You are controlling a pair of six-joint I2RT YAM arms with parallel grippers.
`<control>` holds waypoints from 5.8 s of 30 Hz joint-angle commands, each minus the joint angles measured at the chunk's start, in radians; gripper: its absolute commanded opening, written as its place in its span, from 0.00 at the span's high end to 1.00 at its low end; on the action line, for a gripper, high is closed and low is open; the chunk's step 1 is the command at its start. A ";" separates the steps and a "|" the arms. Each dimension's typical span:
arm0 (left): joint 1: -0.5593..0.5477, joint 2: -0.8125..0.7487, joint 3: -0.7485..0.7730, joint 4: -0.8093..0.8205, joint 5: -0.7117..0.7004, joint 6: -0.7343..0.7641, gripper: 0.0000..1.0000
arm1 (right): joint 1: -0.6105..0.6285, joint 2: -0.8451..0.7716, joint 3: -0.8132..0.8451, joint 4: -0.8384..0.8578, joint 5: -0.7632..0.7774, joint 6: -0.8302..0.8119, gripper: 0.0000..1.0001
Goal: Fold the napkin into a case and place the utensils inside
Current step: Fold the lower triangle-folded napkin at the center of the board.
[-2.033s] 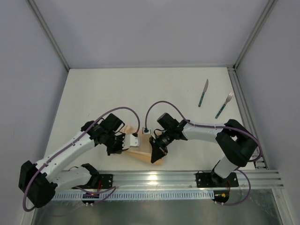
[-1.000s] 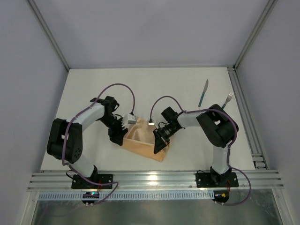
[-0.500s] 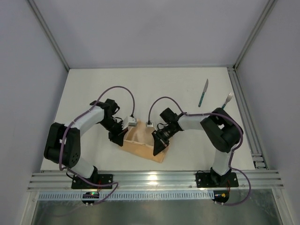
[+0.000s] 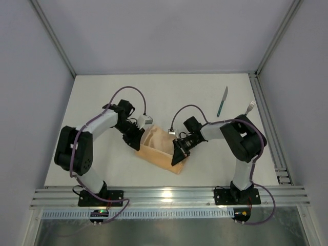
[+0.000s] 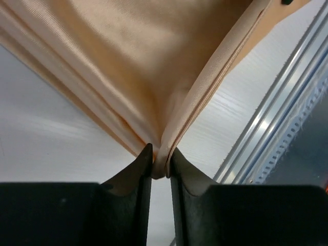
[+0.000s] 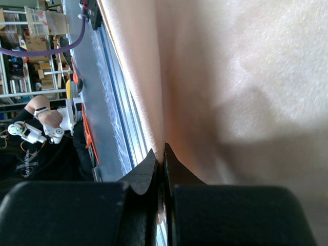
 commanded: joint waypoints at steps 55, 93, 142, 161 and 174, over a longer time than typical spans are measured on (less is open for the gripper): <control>0.008 0.012 -0.037 0.146 0.088 0.002 1.00 | 0.128 0.036 0.152 0.310 0.211 0.063 0.83; 0.010 -0.151 -0.155 0.071 0.004 -0.008 0.56 | 0.106 -0.089 0.051 0.289 0.150 0.186 0.96; -0.164 0.064 -0.068 0.512 -0.194 -0.185 0.82 | 0.024 0.067 0.155 0.137 0.197 0.075 0.96; -0.161 0.099 -0.034 0.453 -0.163 -0.203 1.00 | 0.027 -0.205 0.143 0.045 0.600 0.104 0.52; -0.159 0.095 -0.015 0.446 -0.145 -0.211 1.00 | -0.010 -0.234 0.140 0.144 0.677 0.163 0.64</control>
